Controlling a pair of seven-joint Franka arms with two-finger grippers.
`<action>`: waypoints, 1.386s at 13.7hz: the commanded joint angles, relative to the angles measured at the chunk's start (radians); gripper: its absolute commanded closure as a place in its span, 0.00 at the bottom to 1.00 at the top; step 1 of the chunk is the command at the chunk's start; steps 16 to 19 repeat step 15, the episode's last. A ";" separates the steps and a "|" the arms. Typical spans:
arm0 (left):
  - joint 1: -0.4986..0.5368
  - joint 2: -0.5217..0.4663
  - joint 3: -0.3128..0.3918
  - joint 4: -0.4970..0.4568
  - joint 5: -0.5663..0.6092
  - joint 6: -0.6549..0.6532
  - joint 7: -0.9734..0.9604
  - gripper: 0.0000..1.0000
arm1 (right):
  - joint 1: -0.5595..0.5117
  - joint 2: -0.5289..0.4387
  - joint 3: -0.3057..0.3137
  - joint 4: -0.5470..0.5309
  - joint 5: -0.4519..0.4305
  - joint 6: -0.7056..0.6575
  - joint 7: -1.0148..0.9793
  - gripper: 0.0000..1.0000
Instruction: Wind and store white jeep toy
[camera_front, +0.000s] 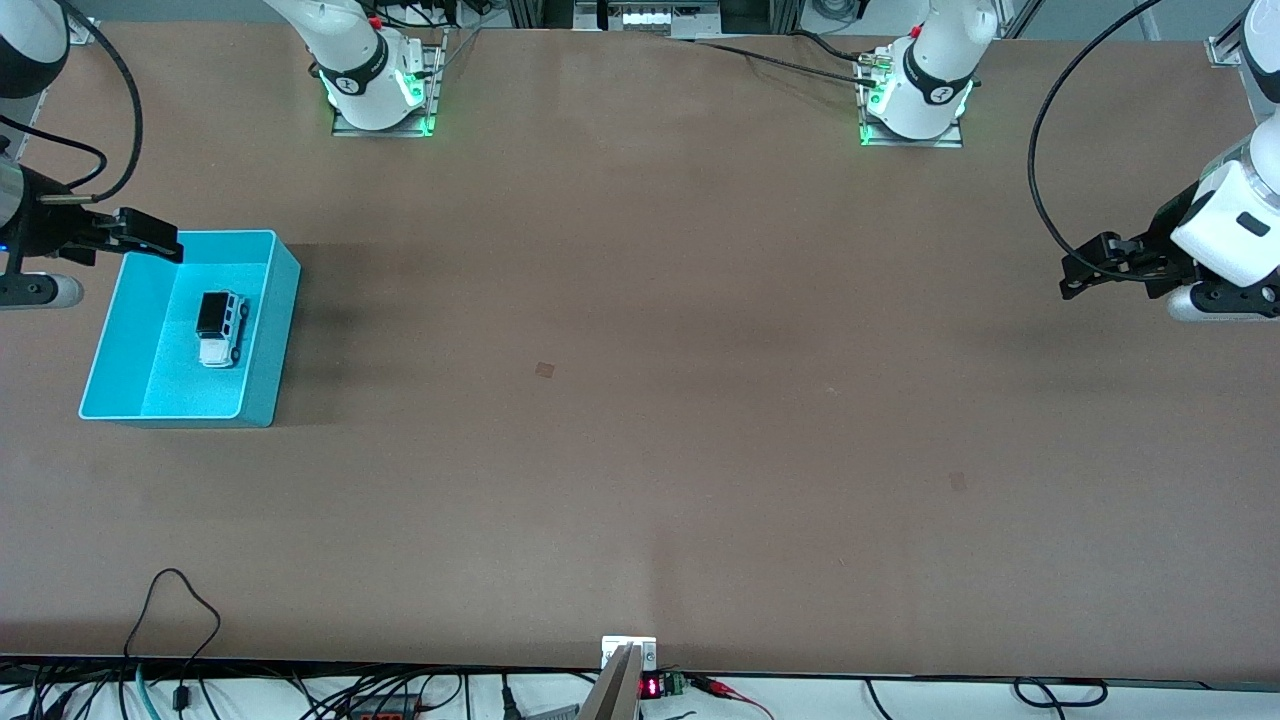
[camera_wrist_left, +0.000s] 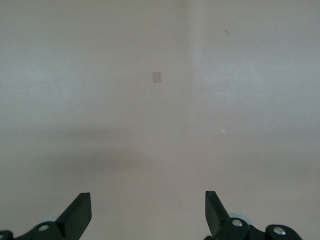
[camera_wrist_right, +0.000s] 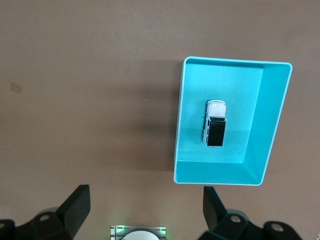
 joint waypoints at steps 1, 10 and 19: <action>0.001 -0.014 0.002 -0.006 -0.017 -0.010 0.010 0.00 | 0.014 -0.021 -0.021 -0.025 0.016 0.011 0.003 0.00; -0.001 -0.018 0.002 -0.007 -0.017 -0.010 0.010 0.00 | 0.017 -0.080 -0.024 -0.103 0.018 0.034 0.017 0.00; 0.001 -0.018 0.002 -0.009 -0.017 -0.010 0.010 0.00 | 0.015 -0.080 -0.024 -0.103 0.018 0.033 0.017 0.00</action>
